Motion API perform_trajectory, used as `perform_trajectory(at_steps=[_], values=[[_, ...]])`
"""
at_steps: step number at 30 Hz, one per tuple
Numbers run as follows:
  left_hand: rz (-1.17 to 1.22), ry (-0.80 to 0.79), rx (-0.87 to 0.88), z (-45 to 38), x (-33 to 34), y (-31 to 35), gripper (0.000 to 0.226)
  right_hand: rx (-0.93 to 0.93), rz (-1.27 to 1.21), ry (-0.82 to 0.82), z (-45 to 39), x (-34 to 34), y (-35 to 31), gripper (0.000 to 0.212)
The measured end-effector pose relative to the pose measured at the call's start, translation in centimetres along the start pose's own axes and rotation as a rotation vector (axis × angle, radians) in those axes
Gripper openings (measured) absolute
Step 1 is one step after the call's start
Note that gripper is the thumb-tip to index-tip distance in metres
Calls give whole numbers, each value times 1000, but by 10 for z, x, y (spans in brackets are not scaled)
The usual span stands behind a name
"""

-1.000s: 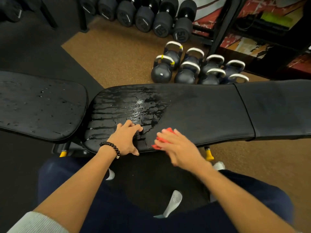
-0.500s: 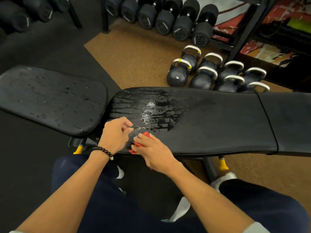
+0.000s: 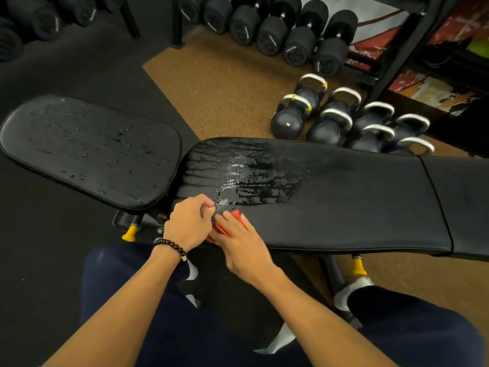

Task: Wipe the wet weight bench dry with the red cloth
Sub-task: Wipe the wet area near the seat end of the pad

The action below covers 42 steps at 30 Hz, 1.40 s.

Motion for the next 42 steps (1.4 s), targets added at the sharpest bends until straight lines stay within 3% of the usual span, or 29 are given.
perform_trajectory(at_steps=[3,5,9,12,16,19,22,25,27,29,33,37,39,42], values=[[27,-14,11,-3,2,4,3,-119,-20,-82,42,-23,30,45],[25,-23,26,-5,4,7,4,-110,-30,-54,63,-55,68,41],[37,-13,31,-8,5,15,4,183,87,110,48,-88,114,36],[43,-31,38,-10,12,31,7,340,127,150,16,-60,76,29],[42,-58,71,-14,23,58,9,120,5,9,24,-19,26,45],[28,-58,102,-19,27,66,17,79,65,30,60,-60,61,43],[20,-53,100,-23,27,64,21,334,188,211,100,-141,142,42],[12,-39,104,-23,25,64,20,751,265,218,123,-189,226,39],[11,-38,113,-22,25,70,20,893,372,226,110,-191,234,38],[17,-46,121,-22,26,78,15,802,421,217,74,-168,204,35],[15,-76,175,-26,33,101,6,390,153,82,41,-82,99,27],[-30,-127,187,-33,42,112,12,130,70,-2,96,-90,105,43],[-59,-159,180,-35,49,113,19,221,98,52,119,-126,150,42],[-103,-187,176,-35,56,116,24,686,178,95,123,-161,221,44]])
Point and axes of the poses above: each hand's wrist, its own z-axis away from the middle knuckle, its own x-axis out of the palm, y = z × x, the point moved 9 cm from there along -z, towards the middle knuckle, and after that the axes turned 7 degrees about -z, right-handed, at the moved point
